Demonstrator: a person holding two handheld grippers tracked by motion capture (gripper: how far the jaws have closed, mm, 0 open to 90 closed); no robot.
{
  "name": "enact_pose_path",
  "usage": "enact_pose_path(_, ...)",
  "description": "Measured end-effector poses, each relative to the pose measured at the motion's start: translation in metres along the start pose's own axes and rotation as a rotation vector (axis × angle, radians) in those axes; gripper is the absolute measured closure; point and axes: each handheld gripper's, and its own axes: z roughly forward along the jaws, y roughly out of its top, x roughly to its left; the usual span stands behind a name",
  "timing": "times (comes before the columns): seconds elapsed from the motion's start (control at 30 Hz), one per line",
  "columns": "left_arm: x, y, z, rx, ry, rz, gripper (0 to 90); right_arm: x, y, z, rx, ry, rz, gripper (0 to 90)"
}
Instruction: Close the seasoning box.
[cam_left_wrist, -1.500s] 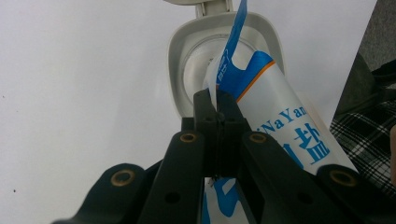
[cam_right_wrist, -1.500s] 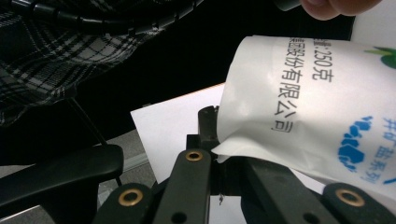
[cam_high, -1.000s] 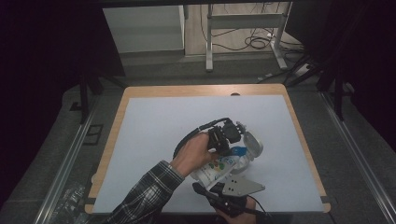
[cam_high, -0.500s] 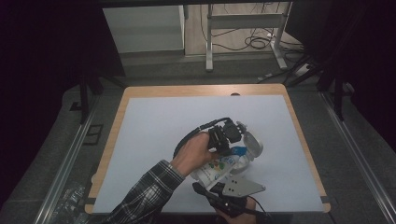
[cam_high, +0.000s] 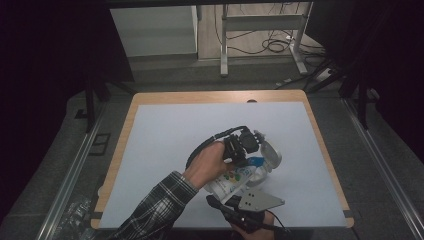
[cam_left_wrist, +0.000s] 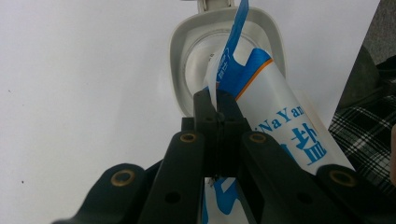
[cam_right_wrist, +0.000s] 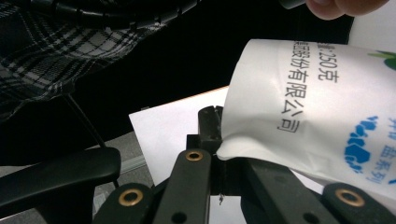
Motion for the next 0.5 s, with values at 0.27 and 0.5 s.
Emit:
enact_pose_path(0.27, -0.0003, 0.0006, -0.0003, 0.005, 0.009, -0.001, 89.9, -0.0006, -0.0003, -0.0005, -0.010, -0.004, -0.002, 89.5)
enact_pose_path(0.5, -0.0006, 0.0013, -0.0006, 0.010, 0.011, -0.002, 89.9, -0.0006, 0.0001, -0.0010, -0.014, -0.008, 0.000, 89.5)
